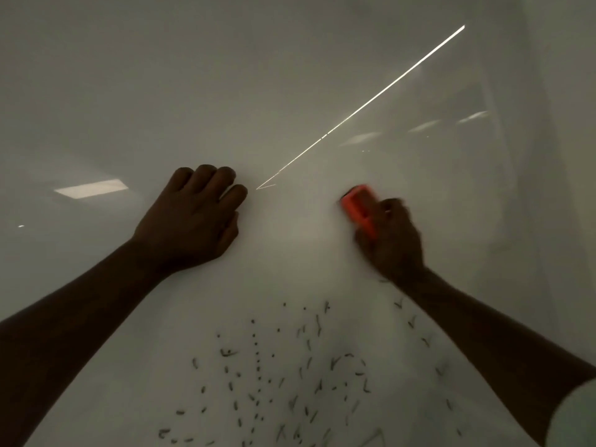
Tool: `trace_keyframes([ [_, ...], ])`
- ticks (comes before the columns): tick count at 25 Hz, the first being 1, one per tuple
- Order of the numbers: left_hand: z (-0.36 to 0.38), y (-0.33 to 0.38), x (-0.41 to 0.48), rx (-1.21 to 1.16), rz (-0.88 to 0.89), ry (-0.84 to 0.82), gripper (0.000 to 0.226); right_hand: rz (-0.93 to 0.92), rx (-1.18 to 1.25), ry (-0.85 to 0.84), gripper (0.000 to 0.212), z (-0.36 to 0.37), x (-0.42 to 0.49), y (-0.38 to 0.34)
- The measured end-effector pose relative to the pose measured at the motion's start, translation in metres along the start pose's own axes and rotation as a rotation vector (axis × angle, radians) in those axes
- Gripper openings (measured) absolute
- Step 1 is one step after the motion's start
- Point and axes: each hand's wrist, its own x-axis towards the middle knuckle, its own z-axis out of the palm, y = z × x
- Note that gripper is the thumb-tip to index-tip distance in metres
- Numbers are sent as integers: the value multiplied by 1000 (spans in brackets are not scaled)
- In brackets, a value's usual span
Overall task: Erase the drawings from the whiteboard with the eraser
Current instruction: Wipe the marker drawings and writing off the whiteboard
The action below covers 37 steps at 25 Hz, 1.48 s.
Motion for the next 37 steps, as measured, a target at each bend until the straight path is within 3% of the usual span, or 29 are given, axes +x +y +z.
trace_keyframes([
  [3, 2, 2, 3, 10, 0, 1, 34, 494, 129, 156, 62, 3, 25, 24],
  [5, 2, 1, 4, 11, -1, 16, 35, 569, 181, 204, 63, 10, 15, -6],
  [7, 2, -2, 0, 20, -3, 26, 35, 241, 229, 150, 67, 21, -32, -53],
  [10, 0, 1, 1, 26, 4, 22, 37, -506, 217, -61, 60, 15, -105, -67],
  [11, 0, 1, 1, 25, 1, 20, 37, -610, 186, -71, 58, 12, -101, -49],
  [12, 0, 1, 1, 26, -6, 18, 38, -597, 137, -41, 57, 8, -90, -28],
  [15, 0, 3, 1, 30, -21, 12, 39, -121, 118, 81, 61, 3, -53, 23],
  [18, 1, 4, 3, 39, -35, -6, 40, 397, 257, 151, 64, 12, -42, 18],
  [20, 0, 5, 4, 58, -37, -12, 39, 513, 286, 189, 65, 20, -54, -31],
  [22, -1, 7, 4, 65, -37, -22, 38, 317, 343, 148, 67, 25, -98, -115],
  [25, -9, 6, 4, 51, -32, -72, 38, -289, 406, -99, 64, 18, -195, -234],
  [27, -16, 3, -5, 13, 29, -109, 38, -489, 367, -164, 64, 19, -208, -232],
  [28, -21, -1, -18, -9, 89, -111, 38, -502, 291, -113, 63, 20, -199, -213],
  [30, -27, -10, -56, -55, 208, -108, 37, -285, 190, -8, 62, 16, -177, -169],
  [32, -37, -22, -99, -79, 260, -97, 38, 125, 185, 73, 63, 5, -152, -147],
  [34, -40, -22, -124, -84, 281, -110, 37, 554, 274, 169, 63, 8, -146, -176],
  [35, -41, -20, -129, -87, 284, -117, 36, 645, 317, 202, 63, 10, -154, -212],
  [37, -41, -16, -130, -83, 283, -111, 34, 511, 377, 169, 66, 19, -202, -300],
])
